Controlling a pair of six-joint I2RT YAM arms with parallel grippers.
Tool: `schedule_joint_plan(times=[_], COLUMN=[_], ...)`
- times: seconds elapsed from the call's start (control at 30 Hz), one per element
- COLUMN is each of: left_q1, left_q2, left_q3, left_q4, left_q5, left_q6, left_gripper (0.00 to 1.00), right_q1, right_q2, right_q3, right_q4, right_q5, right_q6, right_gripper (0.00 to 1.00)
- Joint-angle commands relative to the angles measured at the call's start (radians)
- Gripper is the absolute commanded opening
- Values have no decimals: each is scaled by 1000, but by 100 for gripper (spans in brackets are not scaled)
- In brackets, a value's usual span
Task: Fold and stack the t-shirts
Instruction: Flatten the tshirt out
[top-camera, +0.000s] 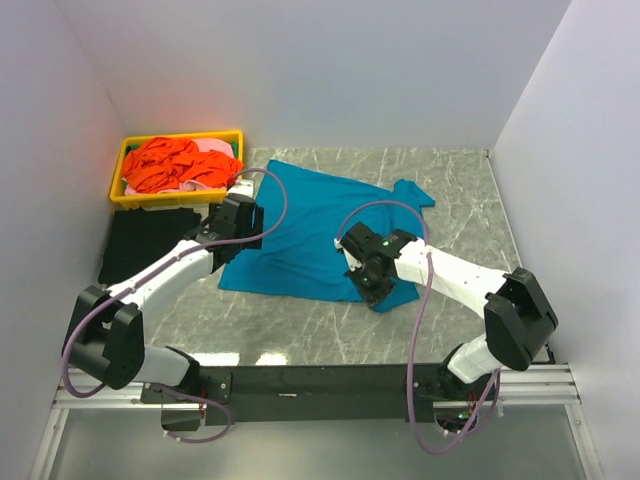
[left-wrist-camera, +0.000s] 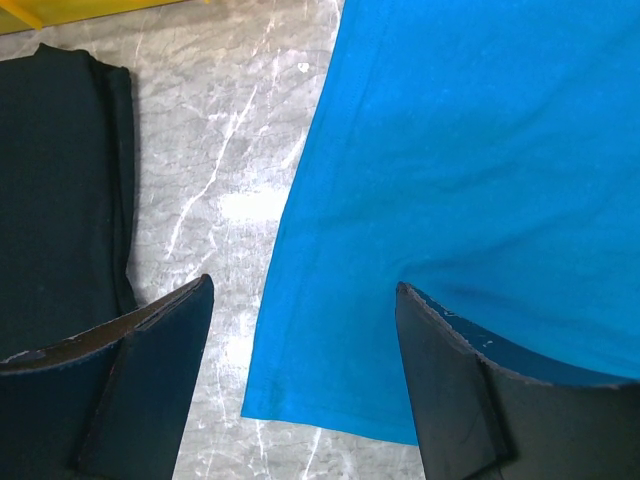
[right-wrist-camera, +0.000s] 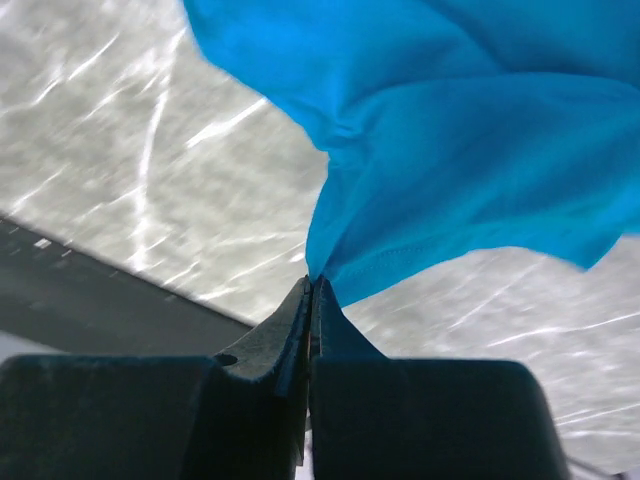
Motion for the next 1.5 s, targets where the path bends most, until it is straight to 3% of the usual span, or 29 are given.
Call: schedule_joint_plan(times=[0.0,0.2,0.37,0.4,0.53,0.6,0.73,0.97,1.3,1.47], left_q1=[3,3,5,3,5,3,5,3,12,37], left_q2=[5,15,21,22,29,35,32,50,185,257], left_q3=[25,30,33,35,33,36,36,28,53,74], left_q4=[1,-8,-13,-13,-14,-17,-13,33,18,9], left_q5=[18,14,20,20,21,23,35,169,139,170], left_q6=[11,12,11,11,12,11,8,-23,-40,-63], left_gripper=[79,79,79,79,79,79,79,80,79,79], right_q1=[27,46,58,62,64,43,-89,-390,-513,-528], right_q2=[-24,-70,-84,-87,-143,-197,-313,-508,-165,-15], right_q3=[5,-119,-204,-215,-207,-187,-213,-338,-235,-157], right_q4=[-86,-76,-59,-56,-36,-33,45,309,534,545], right_q5=[-56,-128,-167,-176,-155,-81,-15,-75,-121,-99], right_q6=[106,201,231,232,278,303,364,384,346,326], right_gripper=[0,0,10,13,48,54,54,53,50,50])
